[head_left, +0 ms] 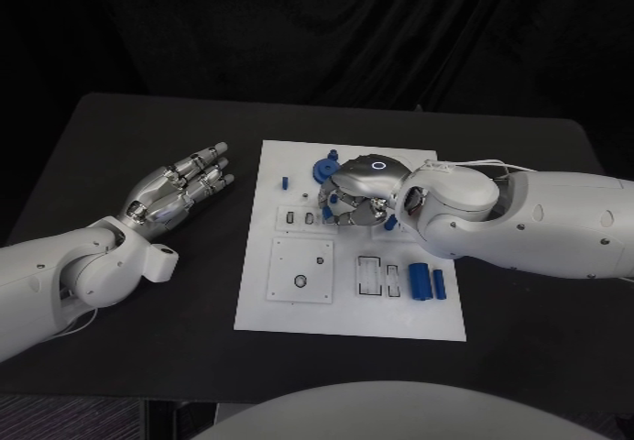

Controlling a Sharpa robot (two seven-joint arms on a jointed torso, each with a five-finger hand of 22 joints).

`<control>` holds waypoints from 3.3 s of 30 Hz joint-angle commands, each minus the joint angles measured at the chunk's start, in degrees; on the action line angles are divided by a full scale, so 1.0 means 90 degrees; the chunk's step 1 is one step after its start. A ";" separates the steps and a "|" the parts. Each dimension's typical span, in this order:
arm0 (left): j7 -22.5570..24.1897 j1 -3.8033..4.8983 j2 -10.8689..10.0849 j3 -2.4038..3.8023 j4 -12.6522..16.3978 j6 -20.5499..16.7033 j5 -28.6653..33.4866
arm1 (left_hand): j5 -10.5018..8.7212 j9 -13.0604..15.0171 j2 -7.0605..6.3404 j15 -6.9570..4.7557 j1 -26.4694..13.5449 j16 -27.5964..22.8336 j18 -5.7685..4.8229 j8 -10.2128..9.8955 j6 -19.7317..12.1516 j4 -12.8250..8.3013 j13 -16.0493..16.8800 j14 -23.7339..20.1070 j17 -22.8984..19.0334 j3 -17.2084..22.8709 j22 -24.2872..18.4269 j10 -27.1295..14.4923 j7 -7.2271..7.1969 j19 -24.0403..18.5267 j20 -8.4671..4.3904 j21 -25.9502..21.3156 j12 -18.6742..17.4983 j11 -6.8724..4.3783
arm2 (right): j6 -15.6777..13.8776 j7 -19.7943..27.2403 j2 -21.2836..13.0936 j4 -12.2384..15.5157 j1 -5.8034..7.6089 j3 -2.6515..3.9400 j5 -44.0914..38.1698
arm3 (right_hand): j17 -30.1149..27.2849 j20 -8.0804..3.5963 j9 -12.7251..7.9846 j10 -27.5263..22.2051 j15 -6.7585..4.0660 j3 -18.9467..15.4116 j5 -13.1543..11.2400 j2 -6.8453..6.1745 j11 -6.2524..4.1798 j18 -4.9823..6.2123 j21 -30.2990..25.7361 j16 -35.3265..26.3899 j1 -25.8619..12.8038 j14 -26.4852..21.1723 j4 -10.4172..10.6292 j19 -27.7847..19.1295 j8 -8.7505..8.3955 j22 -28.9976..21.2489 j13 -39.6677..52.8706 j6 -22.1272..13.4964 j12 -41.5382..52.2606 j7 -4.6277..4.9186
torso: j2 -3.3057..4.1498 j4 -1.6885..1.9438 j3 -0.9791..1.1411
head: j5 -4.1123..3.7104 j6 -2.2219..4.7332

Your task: Assemble the parts on the task board

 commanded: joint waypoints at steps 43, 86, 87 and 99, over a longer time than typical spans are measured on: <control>0.0144 -0.0063 0.0033 0.0005 -0.0044 0.0149 0.0005 | 0.0025 -0.0002 -0.0052 0.0059 -0.0031 0.0018 0.0119 0.0005 -0.0024 -0.0014 0.0004 0.0008 0.0004 0.0059 0.0006 0.0006 -0.0039 -0.0004 0.0051 0.0037 0.0020 0.0060 | -0.0027 -0.0336 -0.0029 -0.0049 -0.0217 0.0004 -0.0316 | -0.0138 0.0129 -0.0453 0.0299 0.0126 -0.0298 -0.1212 -0.0316 0.0119 0.0145 -0.0461 -0.0283 -0.0718 0.0157 0.0011 -0.0078 -0.1182 0.0052 0.1352 -0.1237 -0.0134 0.0150 | 0.0003 0.0002 -0.0002 | -0.0029 -0.0030; -0.0096 0.0632 -0.0048 0.0009 0.0562 -0.1051 -0.1095 | -0.0062 0.0056 -0.0359 -0.0234 0.0133 0.0012 0.0134 0.0067 0.0738 0.0405 0.0064 0.0009 0.0001 0.0216 0.0087 0.0406 0.0342 0.0125 -0.0002 0.0137 0.0081 0.0240 | -0.2899 0.0870 -0.1525 0.0326 0.0320 -0.0004 0.0292 | 0.0370 0.0048 -0.1394 0.0441 0.0046 -0.0047 -0.1511 -0.0234 0.0027 0.0032 0.0038 0.0120 -0.0961 0.0295 0.0597 0.0165 -0.1454 0.0457 0.1477 -0.1673 -0.0025 0.0042 | -0.0424 -0.0049 0.0154 | 0.0338 0.0452; -0.0268 0.0676 0.0028 0.0009 0.0503 -0.0990 -0.1182 | -0.0099 0.0058 -0.0360 -0.0238 0.0144 0.0009 0.0129 0.0069 0.0758 0.0432 0.0075 0.0001 -0.0002 0.0238 0.0068 0.0476 0.0378 0.0086 -0.0029 0.0110 0.0091 0.0279 | -0.2891 0.0851 -0.1523 0.0274 0.0324 -0.0004 0.0297 | 0.0371 0.0051 -0.1402 0.0440 0.0052 -0.0020 -0.1416 -0.0196 0.0033 0.0033 0.0038 0.0120 -0.0894 0.0296 0.0563 0.0168 -0.1445 0.0463 0.1477 -0.1629 -0.0025 0.0050 | -0.0465 -0.0065 0.0174 | 0.0369 0.0434; -0.1383 0.0881 0.0959 0.0010 -0.0442 -0.0108 -0.2645 | -0.0973 0.0172 0.0051 -0.0165 -0.0786 0.0427 0.0143 0.0388 0.2260 0.0614 0.0311 0.1603 0.0325 -0.0187 0.0261 0.2136 0.0533 0.0830 -0.0104 0.0582 0.0257 0.0471 | -0.2822 0.0774 -0.1334 -0.0273 0.0330 -0.0006 0.0313 | 0.0521 0.0068 -0.1458 0.0554 0.0067 0.0079 -0.0878 0.0153 0.0056 -0.0001 0.0231 0.0253 -0.0720 0.0358 0.0553 0.0263 -0.1341 0.0595 0.1578 -0.1142 0.0069 0.0089 | -0.0768 -0.0222 0.0351 | 0.0529 0.0318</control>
